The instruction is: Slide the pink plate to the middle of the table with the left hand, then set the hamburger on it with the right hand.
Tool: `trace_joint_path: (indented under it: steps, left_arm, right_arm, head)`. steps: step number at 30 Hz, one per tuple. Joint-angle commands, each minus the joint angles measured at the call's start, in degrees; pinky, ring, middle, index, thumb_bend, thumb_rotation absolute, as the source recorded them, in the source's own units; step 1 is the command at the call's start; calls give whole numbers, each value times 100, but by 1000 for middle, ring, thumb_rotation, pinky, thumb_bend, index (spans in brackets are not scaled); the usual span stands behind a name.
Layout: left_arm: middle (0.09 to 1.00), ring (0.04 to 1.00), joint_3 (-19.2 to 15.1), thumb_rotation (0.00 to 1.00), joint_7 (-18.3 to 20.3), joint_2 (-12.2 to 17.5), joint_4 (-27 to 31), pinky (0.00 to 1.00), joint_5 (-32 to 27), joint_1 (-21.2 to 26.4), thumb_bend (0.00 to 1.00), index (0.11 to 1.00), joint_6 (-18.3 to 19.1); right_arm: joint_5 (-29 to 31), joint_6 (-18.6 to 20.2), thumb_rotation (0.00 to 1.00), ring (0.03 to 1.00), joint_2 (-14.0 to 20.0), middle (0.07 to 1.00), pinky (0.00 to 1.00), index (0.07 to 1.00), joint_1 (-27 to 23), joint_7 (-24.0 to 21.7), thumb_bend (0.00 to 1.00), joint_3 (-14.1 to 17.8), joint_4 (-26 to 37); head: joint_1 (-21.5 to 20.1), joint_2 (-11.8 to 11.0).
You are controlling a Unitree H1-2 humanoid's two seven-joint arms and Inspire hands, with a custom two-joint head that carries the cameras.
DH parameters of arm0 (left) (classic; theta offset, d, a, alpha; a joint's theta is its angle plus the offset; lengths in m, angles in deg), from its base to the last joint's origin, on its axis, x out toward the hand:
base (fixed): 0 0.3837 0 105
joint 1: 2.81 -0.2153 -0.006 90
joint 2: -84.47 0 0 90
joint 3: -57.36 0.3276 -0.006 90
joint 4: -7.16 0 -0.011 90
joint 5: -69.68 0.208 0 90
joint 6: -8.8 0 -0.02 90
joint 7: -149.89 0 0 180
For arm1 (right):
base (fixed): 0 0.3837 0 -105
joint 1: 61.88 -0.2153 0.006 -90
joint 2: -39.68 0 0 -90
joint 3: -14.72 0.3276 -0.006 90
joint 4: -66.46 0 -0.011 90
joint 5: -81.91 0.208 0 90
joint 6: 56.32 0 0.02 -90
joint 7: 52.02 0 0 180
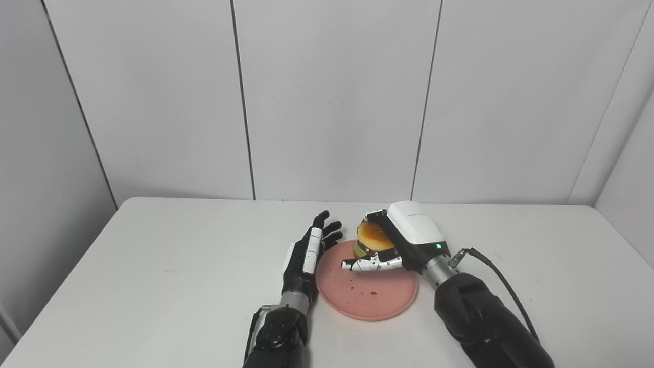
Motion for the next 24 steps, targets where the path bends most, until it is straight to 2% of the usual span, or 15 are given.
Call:
trace_joint_path:
  steps: [1, 6, 12, 18, 24]
  left_arm:
    - [818, 805, 19, 953, -32, -51, -122, 825, 14, 25, 851, 889, 126]
    - [809, 800, -2, 945, 15, -51, -83, 828, -32, -1, 836, 890, 135]
    - [818, 816, 19, 947, 19, -47, -36, 824, -7, -23, 844, 894, 184]
    - [861, 850, 27, 948, 42, -45, -115, 831, -1, -14, 855, 887, 140]
    - [889, 870, 16, 950, 59, -50, -164, 826, -15, -8, 840, 888, 55]
  right_arm:
    - [-30, -255, 674, 383, -14, 475, 314, 465, -354, 131, 684, 12, 28]
    - [1, -301, 669, 393, -60, 473, 331, 471, -379, 226, 682, -24, -348]
    - [43, -586, 570, 417, -157, 491, 353, 475, -472, 478, 673, -57, -992]
    - [-35, -689, 571, 442, -260, 532, 358, 489, -558, 619, 675, -185, -1365]
    - [-46, -792, 557, 449, -335, 532, 371, 483, -610, 841, 668, -269, -1630]
  head:
    - [-4, 3]
    - [-11, 12]
    - [-51, 32]
    - [-64, 37]
    - [-67, 38]
